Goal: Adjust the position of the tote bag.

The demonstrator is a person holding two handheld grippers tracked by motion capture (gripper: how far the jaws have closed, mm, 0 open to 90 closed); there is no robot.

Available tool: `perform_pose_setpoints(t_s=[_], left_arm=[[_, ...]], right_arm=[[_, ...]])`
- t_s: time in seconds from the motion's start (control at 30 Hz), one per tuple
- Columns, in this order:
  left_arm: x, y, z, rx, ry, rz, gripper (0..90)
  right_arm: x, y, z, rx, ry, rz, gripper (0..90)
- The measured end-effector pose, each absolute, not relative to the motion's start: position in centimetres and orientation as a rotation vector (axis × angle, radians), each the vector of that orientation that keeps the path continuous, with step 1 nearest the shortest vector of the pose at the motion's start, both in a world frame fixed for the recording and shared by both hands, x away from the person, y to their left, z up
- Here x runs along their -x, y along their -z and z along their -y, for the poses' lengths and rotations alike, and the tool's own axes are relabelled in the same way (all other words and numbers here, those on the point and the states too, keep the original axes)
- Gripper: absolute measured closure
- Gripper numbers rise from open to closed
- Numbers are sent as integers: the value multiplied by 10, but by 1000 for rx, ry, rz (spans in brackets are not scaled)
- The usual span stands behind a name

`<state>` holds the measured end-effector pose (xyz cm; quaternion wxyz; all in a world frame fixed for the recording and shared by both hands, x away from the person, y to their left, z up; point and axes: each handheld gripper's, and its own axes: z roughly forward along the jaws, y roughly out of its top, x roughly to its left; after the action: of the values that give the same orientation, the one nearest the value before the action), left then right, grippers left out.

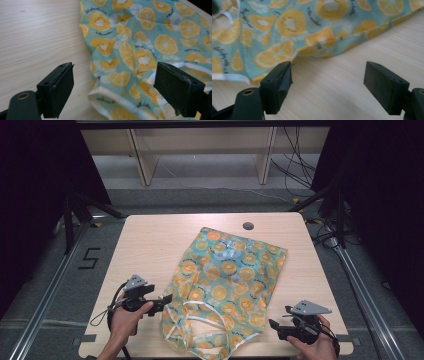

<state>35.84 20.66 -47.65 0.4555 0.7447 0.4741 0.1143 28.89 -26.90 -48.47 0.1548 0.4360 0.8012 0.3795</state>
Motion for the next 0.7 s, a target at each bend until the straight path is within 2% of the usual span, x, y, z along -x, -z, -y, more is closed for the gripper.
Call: perform_pose_setpoints(t_s=[0.13, 0.27, 0.6, 0.7], left_arm=[[-377, 474, -200, -1885, -279, -1138, 151], [-399, 478, -198, -1922, -252, -1178, 154], [-414, 493, -188, -1991, -163, -1180, 158], [-420, 500, -188, -1998, -163, -1190, 230]], right_arm=[[-291, 482, 260, -1220, -1126, -2307, 235], [-292, 480, 248, -1180, -1119, -2329, 237], [-306, 483, 219, -1208, -1021, -2346, 274], [-311, 487, 220, -1246, -973, -2375, 334]])
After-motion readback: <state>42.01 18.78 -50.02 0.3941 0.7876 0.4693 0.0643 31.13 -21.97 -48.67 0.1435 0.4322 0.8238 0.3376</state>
